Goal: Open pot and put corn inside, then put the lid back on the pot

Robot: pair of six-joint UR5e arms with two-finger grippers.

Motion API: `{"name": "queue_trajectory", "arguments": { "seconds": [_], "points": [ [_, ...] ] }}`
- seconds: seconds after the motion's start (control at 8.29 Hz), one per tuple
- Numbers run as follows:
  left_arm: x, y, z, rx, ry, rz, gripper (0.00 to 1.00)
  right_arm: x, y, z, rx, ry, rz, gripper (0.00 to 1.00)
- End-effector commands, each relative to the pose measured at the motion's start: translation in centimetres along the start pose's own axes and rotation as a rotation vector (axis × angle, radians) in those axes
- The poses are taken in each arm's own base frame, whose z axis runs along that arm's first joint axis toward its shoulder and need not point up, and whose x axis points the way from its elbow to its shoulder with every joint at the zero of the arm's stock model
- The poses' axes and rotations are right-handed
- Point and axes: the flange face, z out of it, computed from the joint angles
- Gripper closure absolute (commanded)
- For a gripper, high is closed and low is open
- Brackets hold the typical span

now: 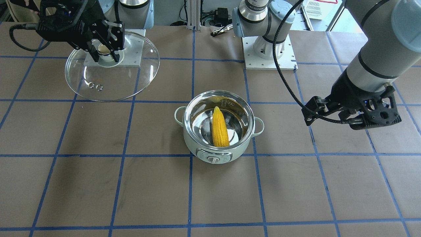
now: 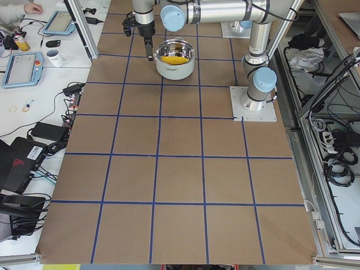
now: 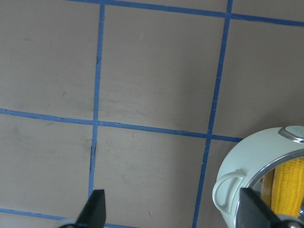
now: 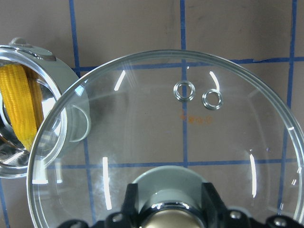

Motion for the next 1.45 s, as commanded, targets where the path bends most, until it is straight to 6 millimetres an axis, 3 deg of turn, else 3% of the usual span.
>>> {"name": "queue_trajectory", "arguments": {
  "seconds": [0.0, 0.12, 0.24, 0.48, 0.6, 1.33],
  "points": [
    [-1.0, 1.5, -2.6, 0.044, -0.040, -0.007, 0.00, -8.5, -0.5, 2.9, 0.018, -0.036, 0.023, 0.60],
    [-1.0, 1.5, -2.7, 0.046, -0.039, -0.007, 0.00, -15.1, -0.2, 6.0, 0.037, -0.023, 0.038, 0.60],
    [-1.1, 1.5, -2.7, 0.052, -0.041, -0.009, 0.00, -19.6, -0.2, 9.0, 0.068, 0.010, 0.043, 0.60],
    [-1.2, 1.5, -2.8, 0.058, -0.056, -0.009, 0.00, -25.0, -2.2, 15.0, 0.095, -0.025, 0.094, 0.59],
    [-1.2, 1.5, -2.7, 0.057, -0.061, -0.009, 0.00, -26.3, -2.5, 16.2, 0.105, -0.034, 0.089, 0.59],
    [-0.7, 2.6, -3.7, 0.073, -0.083, 0.004, 0.00, -27.3, -4.0, 19.5, 0.098, -0.037, 0.069, 0.58]
  ]
}}
